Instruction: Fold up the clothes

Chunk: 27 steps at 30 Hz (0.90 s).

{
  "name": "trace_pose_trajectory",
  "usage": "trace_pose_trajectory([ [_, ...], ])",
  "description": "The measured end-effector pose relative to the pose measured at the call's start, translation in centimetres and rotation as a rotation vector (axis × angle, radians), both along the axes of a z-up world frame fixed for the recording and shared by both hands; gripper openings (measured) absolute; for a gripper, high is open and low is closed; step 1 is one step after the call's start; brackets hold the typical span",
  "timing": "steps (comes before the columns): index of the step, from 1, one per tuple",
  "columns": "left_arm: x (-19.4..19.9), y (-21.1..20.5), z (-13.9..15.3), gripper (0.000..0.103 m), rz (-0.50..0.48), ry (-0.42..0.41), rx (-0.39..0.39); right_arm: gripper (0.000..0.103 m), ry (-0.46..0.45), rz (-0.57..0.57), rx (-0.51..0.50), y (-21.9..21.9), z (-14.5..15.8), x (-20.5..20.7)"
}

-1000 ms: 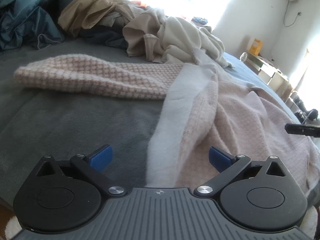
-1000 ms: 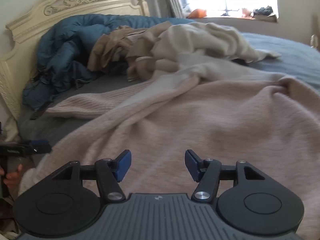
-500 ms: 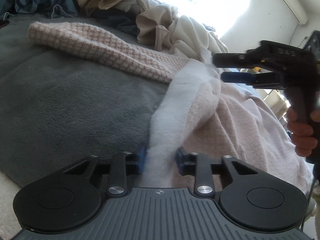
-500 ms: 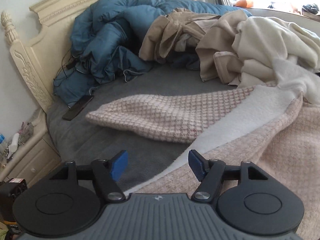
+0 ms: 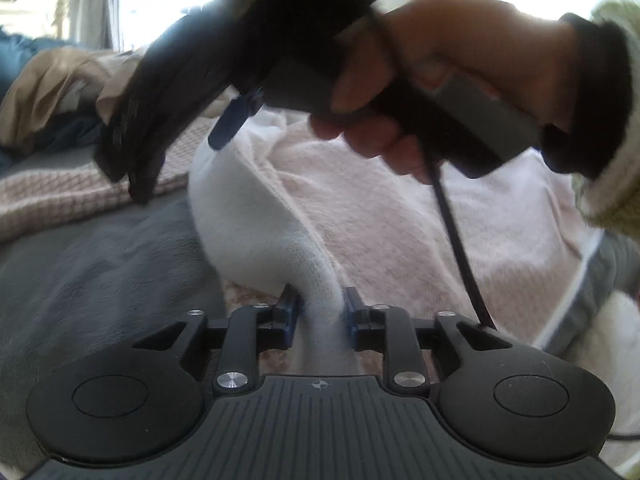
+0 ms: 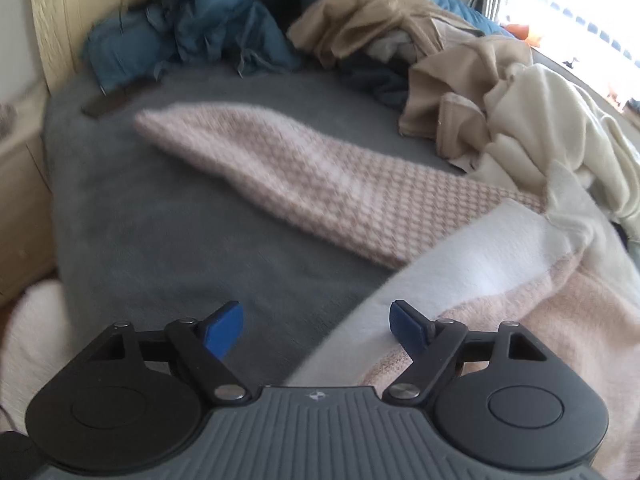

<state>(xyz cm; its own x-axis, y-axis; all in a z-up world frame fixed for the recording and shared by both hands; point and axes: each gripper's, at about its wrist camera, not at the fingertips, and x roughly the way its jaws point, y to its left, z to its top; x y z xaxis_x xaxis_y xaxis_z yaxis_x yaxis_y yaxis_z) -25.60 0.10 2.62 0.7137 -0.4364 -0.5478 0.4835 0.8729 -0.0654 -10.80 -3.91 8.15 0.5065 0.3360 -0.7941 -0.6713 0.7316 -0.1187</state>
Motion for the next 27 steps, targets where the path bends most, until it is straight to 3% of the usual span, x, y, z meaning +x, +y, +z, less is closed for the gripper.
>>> trace_pose_trajectory([
  [4, -1.2, 1.2, 0.4, 0.057, -0.05, 0.006, -0.045, 0.059, -0.026, -0.02, -0.07, -1.3, -2.0, 0.0],
  [8, -1.9, 3.9, 1.1, 0.068, -0.013, -0.007, -0.139, 0.049, -0.01, -0.07, 0.027, -4.5, -1.5, -0.1],
  [12, -0.3, 4.7, 0.9, 0.069, 0.013, 0.056, -0.234, 0.04, 0.024, -0.173, 0.15, -8.1, -1.0, 0.4],
  [15, 1.8, 4.2, -0.1, 0.067, -0.003, 0.135, -0.301, 0.042, 0.112, -0.258, 0.244, -10.7, -1.9, 0.9],
  [17, 3.0, 4.0, -0.9, 0.058, 0.006, 0.202, -0.337, 0.042, 0.167, -0.311, 0.301, -12.3, -2.5, 1.3],
  [20, 4.9, 3.5, -1.6, 0.057, 0.018, 0.252, -0.397, 0.042, 0.194, -0.336, 0.329, -13.2, -2.6, 1.3],
  [24, 5.6, 2.4, -1.5, 0.057, 0.026, 0.243, -0.386, 0.043, 0.142, -0.331, 0.35, -12.7, -0.2, 1.2],
  [27, 5.4, 1.4, -0.9, 0.057, 0.012, 0.207, -0.357, 0.058, 0.045, -0.286, 0.337, -10.5, 2.4, 0.9],
])
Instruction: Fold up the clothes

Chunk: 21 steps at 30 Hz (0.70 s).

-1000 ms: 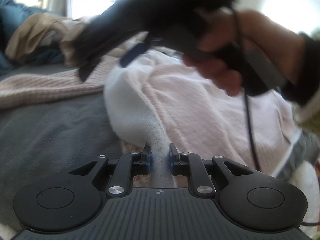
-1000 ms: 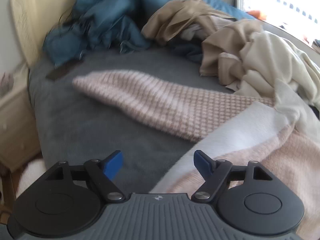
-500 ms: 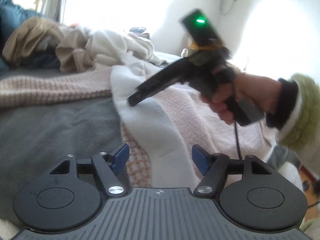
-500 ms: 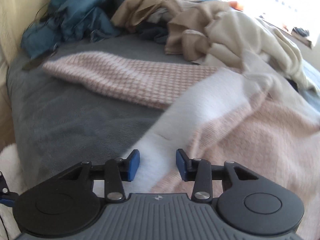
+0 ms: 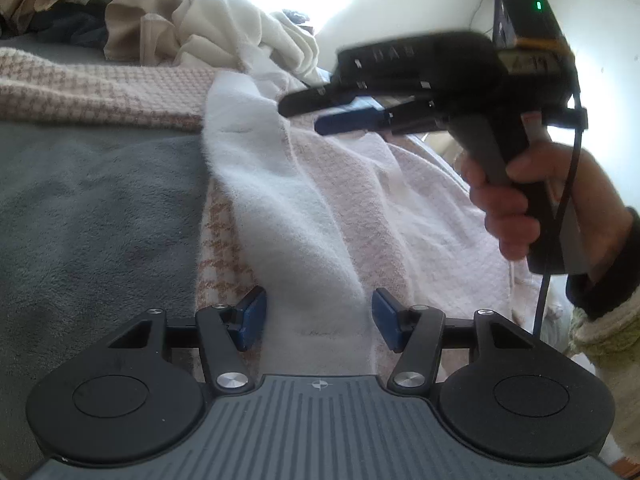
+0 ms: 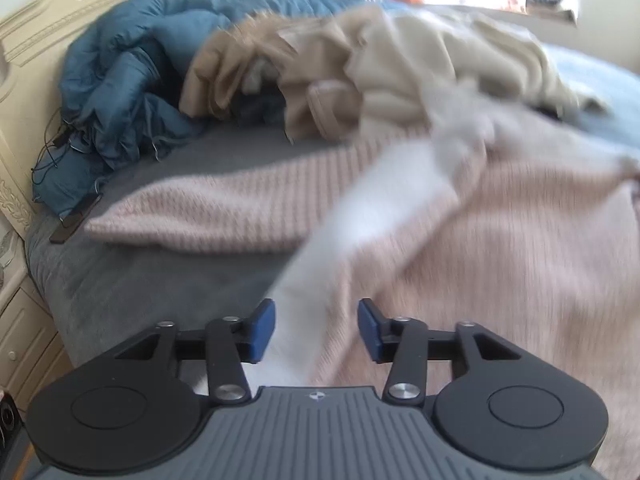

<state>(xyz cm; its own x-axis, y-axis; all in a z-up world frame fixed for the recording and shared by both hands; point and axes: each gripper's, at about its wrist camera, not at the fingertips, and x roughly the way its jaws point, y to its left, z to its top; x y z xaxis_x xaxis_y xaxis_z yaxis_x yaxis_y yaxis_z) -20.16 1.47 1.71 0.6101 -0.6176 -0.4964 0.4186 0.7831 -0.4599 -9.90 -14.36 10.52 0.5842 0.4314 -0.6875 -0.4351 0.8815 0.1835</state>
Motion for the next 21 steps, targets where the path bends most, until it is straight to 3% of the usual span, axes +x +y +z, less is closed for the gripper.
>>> trace_pose_trajectory([
  [4, -0.7, -0.7, 0.8, 0.056, -0.019, -0.053, 0.013, 0.074, -0.096, 0.102, -0.15, 5.2, 0.7, 0.0],
  [11, -2.0, -2.1, 0.9, 0.056, -0.058, -0.148, 0.065, 0.075, -0.104, 0.218, -0.447, 9.4, -3.4, 0.9],
  [15, -2.5, -2.7, 1.0, 0.057, -0.116, -0.18, 0.07, 0.058, -0.141, 0.223, -0.547, 7.8, -4.5, 0.1],
  [19, -3.5, -3.1, 1.0, 0.057, -0.136, -0.215, 0.107, 0.03, -0.109, 0.141, -0.44, 4.1, -3.2, -0.4],
  [21, -3.7, -3.0, 1.0, 0.057, -0.139, -0.212, 0.119, 0.024, -0.083, 0.087, -0.362, 2.0, -2.5, -0.4],
])
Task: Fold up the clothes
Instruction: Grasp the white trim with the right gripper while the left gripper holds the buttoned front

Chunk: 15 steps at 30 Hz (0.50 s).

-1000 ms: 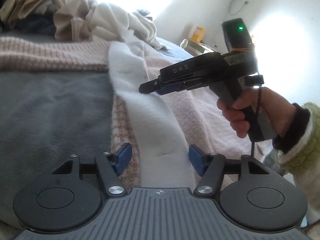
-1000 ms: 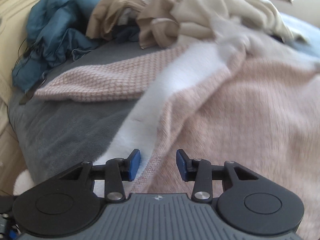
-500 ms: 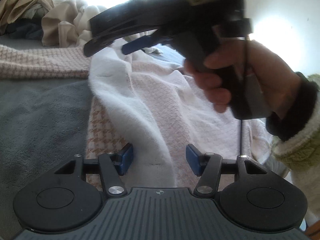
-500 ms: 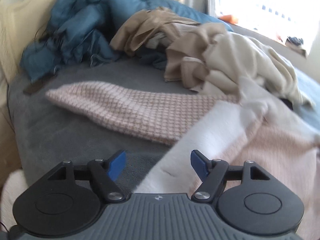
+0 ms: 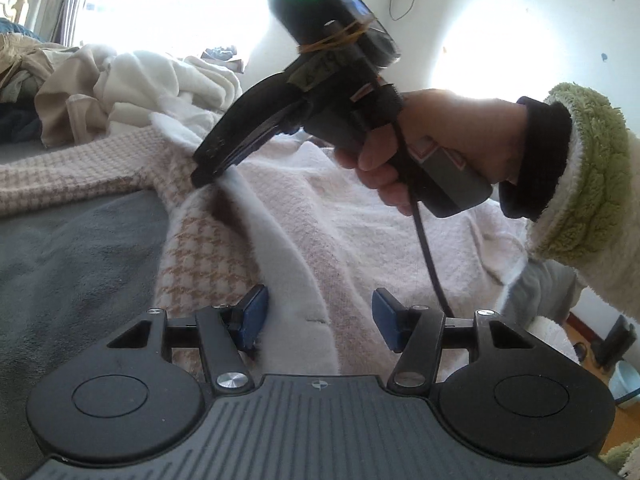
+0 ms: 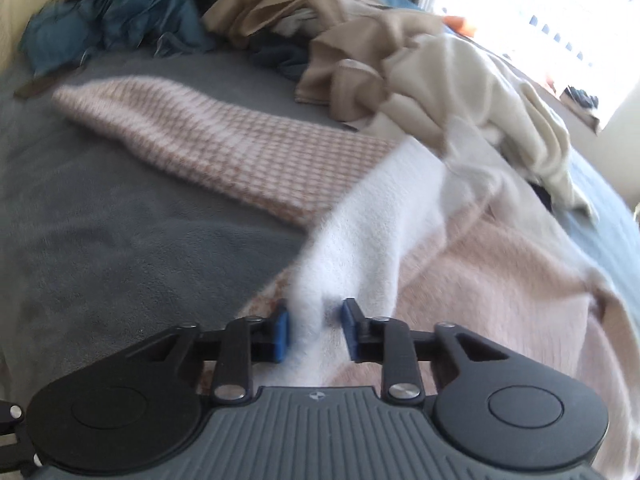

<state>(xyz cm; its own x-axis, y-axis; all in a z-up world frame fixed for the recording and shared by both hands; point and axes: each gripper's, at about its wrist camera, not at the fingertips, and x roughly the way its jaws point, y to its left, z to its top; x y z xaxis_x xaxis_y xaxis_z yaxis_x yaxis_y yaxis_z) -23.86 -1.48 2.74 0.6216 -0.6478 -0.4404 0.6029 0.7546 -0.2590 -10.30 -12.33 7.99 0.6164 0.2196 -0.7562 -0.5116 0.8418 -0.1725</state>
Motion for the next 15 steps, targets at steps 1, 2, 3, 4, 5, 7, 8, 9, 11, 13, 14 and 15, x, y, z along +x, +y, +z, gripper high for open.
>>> trace_pose_trajectory([
  [1, -0.1, 0.1, 0.0, 0.058, 0.0, 0.005, 0.005, 0.021, 0.017, -0.026, 0.048, -1.2, 0.2, 0.1],
  [2, -0.3, 0.3, -0.1, 0.059, 0.001, 0.009, 0.009, 0.02, 0.034, -0.052, 0.098, -2.3, 0.3, 0.2],
  [3, -0.6, 0.8, -0.1, 0.059, 0.003, 0.012, 0.018, 0.018, 0.054, -0.075, 0.153, -3.4, 0.3, 0.3],
  [4, -0.8, 0.9, -0.3, 0.06, 0.005, 0.016, 0.033, 0.018, 0.074, -0.098, 0.214, -4.5, 0.3, 0.4],
  [5, -0.9, 0.9, -0.4, 0.06, 0.007, 0.019, 0.049, 0.017, 0.093, -0.12, 0.29, -5.7, 0.3, 0.4],
  [7, -0.7, 0.6, -0.8, 0.06, 0.005, 0.033, 0.082, 0.017, 0.139, -0.167, 0.442, -7.9, -0.1, 0.6],
  [8, -0.6, 0.4, -1.0, 0.058, 0.004, 0.041, 0.098, 0.017, 0.166, -0.189, 0.51, -8.9, -0.4, 0.7],
  [9, -1.1, 0.1, -1.3, 0.058, 0.003, 0.049, 0.114, 0.017, 0.182, -0.211, 0.552, -9.6, -0.9, 0.8],
  [11, -1.5, -0.4, -1.5, 0.055, 0.006, 0.051, 0.136, 0.017, 0.21, -0.252, 0.633, -11.1, -1.7, 0.9],
  [13, -1.8, -0.8, -1.3, 0.052, 0.001, 0.043, 0.153, 0.017, 0.215, -0.283, 0.693, -12.3, -2.2, 0.8],
  [14, -1.9, -1.0, -1.2, 0.05, -0.003, 0.038, 0.162, 0.017, 0.215, -0.298, 0.717, -12.9, -2.3, 0.8],
  [15, -2.0, -1.1, -1.1, 0.049, -0.006, 0.034, 0.17, 0.017, 0.209, -0.307, 0.726, -13.3, -2.4, 0.8],
])
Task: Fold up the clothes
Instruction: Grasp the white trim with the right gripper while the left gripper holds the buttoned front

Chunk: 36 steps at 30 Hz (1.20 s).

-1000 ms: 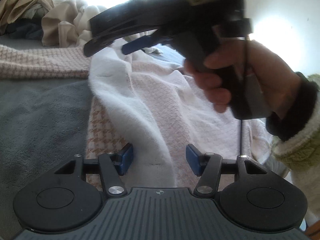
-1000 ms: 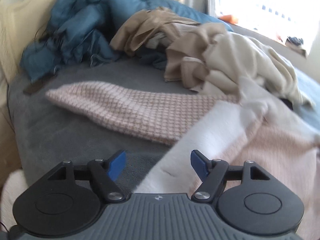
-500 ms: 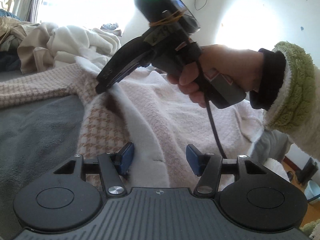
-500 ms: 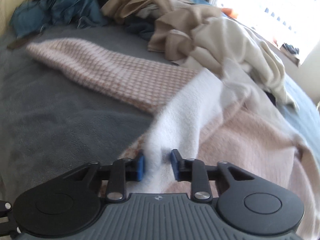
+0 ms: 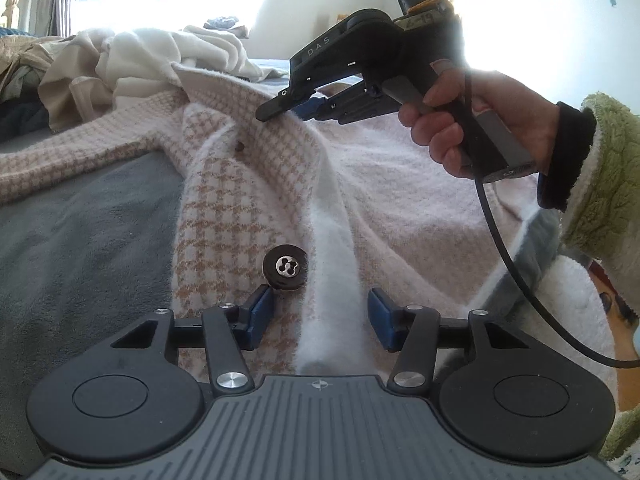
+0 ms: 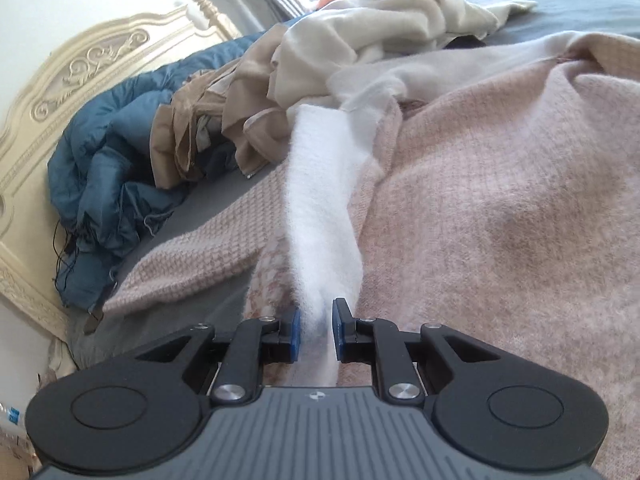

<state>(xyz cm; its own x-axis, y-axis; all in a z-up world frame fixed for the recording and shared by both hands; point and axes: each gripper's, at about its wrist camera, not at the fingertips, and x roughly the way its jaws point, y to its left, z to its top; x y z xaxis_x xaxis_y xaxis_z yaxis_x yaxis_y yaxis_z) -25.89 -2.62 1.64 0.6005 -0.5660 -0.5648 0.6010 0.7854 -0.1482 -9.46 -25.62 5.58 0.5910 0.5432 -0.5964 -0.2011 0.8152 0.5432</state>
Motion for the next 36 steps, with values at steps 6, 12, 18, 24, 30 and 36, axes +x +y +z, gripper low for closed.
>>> trace_pose_trajectory([
  [6, -0.1, -0.3, 0.7, 0.029, 0.013, 0.04, 0.016, 0.017, -0.005, 0.002, -0.04, 0.2, -0.6, 0.5],
  [12, -0.4, -0.7, 1.7, 0.012, 0.002, 0.067, 0.007, 0.009, -0.119, 0.06, -0.252, 3.9, -0.2, 0.9],
  [18, 0.6, -2.2, 3.6, 0.005, -0.069, 0.117, -0.134, 0.005, -0.187, -0.031, -0.101, -1.5, 2.5, 0.3],
  [24, 2.0, -7.6, 3.7, 0.004, -0.202, 0.169, -0.191, 0.005, -0.163, -0.116, -0.057, -7.6, 2.7, 1.3],
  [30, 3.2, -11.6, 2.5, 0.004, -0.256, 0.236, -0.193, 0.005, -0.126, -0.129, -0.042, -10.5, 0.9, 2.6],
  [36, 4.8, -13.2, 0.5, 0.007, -0.284, 0.269, -0.147, 0.006, -0.13, -0.099, -0.165, -11.3, -1.0, 3.7],
])
